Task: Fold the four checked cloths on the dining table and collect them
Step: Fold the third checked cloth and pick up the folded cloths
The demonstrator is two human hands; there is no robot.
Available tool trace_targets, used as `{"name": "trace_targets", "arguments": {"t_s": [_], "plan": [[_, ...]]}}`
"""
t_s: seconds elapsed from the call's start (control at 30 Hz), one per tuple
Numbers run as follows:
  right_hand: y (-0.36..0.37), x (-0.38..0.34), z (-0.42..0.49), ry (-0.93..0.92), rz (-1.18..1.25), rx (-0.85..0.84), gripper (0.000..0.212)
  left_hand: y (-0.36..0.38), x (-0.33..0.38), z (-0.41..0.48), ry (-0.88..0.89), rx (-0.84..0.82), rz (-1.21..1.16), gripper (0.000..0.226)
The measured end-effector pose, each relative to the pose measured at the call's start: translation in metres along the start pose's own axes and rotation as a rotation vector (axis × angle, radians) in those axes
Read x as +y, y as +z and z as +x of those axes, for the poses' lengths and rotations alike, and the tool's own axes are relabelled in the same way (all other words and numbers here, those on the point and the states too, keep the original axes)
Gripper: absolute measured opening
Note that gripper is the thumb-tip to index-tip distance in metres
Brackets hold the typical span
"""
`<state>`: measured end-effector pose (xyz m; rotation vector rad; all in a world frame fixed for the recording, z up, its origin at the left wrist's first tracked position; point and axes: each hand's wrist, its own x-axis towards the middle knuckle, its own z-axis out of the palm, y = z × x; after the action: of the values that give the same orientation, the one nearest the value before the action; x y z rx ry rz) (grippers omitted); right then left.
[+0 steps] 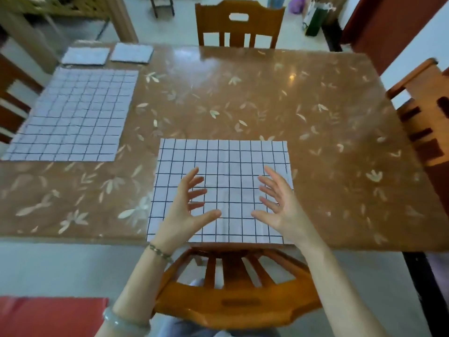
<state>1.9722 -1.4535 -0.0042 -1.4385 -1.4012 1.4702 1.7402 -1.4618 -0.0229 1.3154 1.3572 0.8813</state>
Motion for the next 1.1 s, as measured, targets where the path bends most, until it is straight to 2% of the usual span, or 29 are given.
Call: {"name": "trace_targets", "arguments": {"t_s": [0.13, 0.43, 0.53, 0.7, 0.77, 0.93, 1.1], "plan": [[-0.006, 0.006, 0.025, 0.002, -0.025, -0.071, 0.087, -0.001, -0.011, 0.009, -0.072, 0.059, 0.006, 0.103], [-0.003, 0.033, 0.103, 0.028, -0.209, -0.178, 0.087, -0.023, -0.057, 0.056, -0.222, 0.15, 0.102, 0.091], [0.006, 0.054, 0.131, 0.029, -0.414, -0.228, 0.086, -0.035, -0.084, 0.073, -0.333, 0.219, 0.165, 0.085], [0.026, 0.103, 0.163, 0.026, -0.987, -0.361, 0.101, -0.049, -0.124, 0.097, -0.588, 0.38, 0.53, 0.076], [0.03, 0.119, 0.167, 0.015, -1.139, -0.409, 0.107, -0.047, -0.131, 0.102, -0.645, 0.419, 0.621, 0.076], [0.034, 0.138, 0.167, 0.013, -1.241, -0.455, 0.116, -0.038, -0.134, 0.115, -0.714, 0.518, 0.768, 0.075], [0.033, 0.14, 0.167, 0.015, -1.258, -0.481, 0.119, -0.039, -0.127, 0.126, -0.777, 0.534, 0.709, 0.076]]}}
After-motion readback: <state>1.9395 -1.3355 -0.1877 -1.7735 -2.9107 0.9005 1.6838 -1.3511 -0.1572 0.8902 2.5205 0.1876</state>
